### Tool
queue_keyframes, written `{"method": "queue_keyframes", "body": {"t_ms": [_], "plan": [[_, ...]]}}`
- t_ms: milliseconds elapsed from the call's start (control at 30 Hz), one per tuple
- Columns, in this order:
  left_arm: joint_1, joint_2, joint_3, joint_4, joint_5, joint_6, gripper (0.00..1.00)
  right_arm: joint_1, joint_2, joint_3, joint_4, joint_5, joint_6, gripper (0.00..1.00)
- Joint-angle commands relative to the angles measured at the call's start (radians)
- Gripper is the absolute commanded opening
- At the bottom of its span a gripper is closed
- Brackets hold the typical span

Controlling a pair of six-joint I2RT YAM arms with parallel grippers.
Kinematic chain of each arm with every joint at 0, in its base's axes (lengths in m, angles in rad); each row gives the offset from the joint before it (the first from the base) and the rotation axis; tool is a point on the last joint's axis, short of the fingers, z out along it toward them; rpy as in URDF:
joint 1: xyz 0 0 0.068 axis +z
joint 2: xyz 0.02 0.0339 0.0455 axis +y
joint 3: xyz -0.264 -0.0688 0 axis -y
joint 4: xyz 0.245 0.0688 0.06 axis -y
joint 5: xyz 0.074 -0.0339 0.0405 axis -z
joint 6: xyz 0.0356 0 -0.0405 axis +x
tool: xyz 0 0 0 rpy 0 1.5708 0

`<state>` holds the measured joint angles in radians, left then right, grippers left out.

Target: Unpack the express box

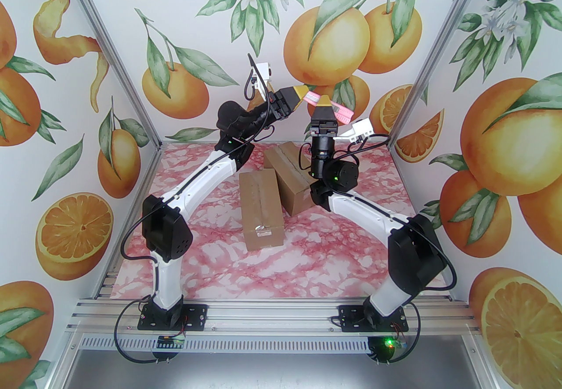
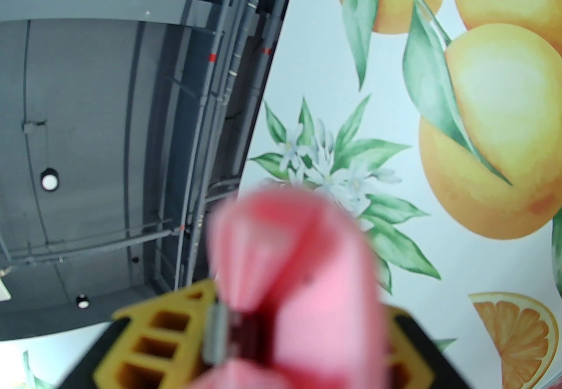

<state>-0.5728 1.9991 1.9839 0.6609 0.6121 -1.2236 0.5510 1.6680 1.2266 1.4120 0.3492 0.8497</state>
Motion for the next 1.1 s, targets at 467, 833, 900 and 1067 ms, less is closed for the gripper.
{"method": "queue_keyframes", "body": {"t_ms": [467, 833, 900, 1067], "plan": [[-0.004, 0.000, 0.002, 0.043, 0.014, 0.000, 0.00, -0.010, -0.002, 0.015, 0.038, 0.052, 0.041, 0.27], [0.005, 0.001, -0.014, 0.051, 0.012, -0.006, 0.11, -0.010, -0.008, 0.009, 0.037, 0.044, 0.046, 0.16], [0.007, 0.000, -0.018, 0.056, 0.013, -0.009, 0.26, -0.011, -0.012, 0.006, 0.038, 0.044, 0.046, 0.14], [0.016, -0.036, -0.079, 0.072, 0.004, 0.015, 0.69, -0.015, -0.027, -0.018, 0.038, 0.065, 0.050, 0.13]]}}
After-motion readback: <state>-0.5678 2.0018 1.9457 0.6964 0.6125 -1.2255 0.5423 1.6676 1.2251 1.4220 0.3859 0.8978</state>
